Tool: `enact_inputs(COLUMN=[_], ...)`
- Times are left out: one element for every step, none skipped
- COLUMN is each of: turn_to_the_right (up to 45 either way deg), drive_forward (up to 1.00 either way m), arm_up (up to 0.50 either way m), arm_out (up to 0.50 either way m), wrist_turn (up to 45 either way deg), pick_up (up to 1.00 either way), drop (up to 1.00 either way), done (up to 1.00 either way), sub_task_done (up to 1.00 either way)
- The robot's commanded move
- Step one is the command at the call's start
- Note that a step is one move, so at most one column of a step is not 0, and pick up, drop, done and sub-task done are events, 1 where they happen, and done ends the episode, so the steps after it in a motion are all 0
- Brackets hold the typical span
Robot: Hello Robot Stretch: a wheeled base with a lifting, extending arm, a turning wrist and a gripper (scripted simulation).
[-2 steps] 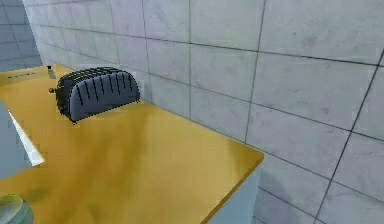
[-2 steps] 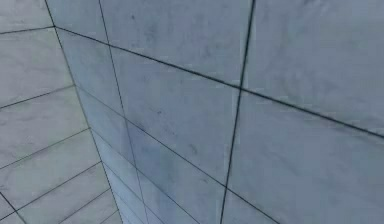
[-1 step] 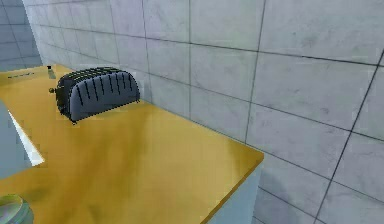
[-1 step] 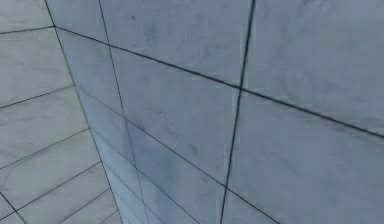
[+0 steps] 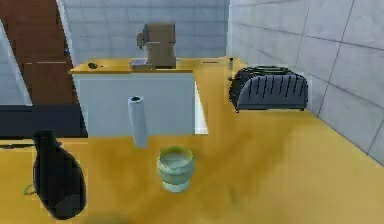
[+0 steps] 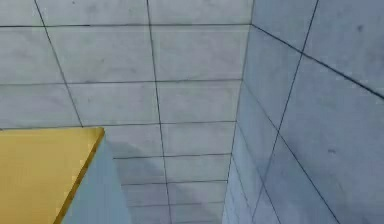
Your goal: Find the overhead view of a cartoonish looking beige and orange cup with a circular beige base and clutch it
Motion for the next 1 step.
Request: enact_inputs(turn_to_the_right=[-45.0], drive_forward=[0.00], arm_up=[0.00], arm_out=[0.00], wrist_turn=[0.0], pick_up=[0.00], drop=[0.00], done=[0.00], sub_task_done=[0.00])
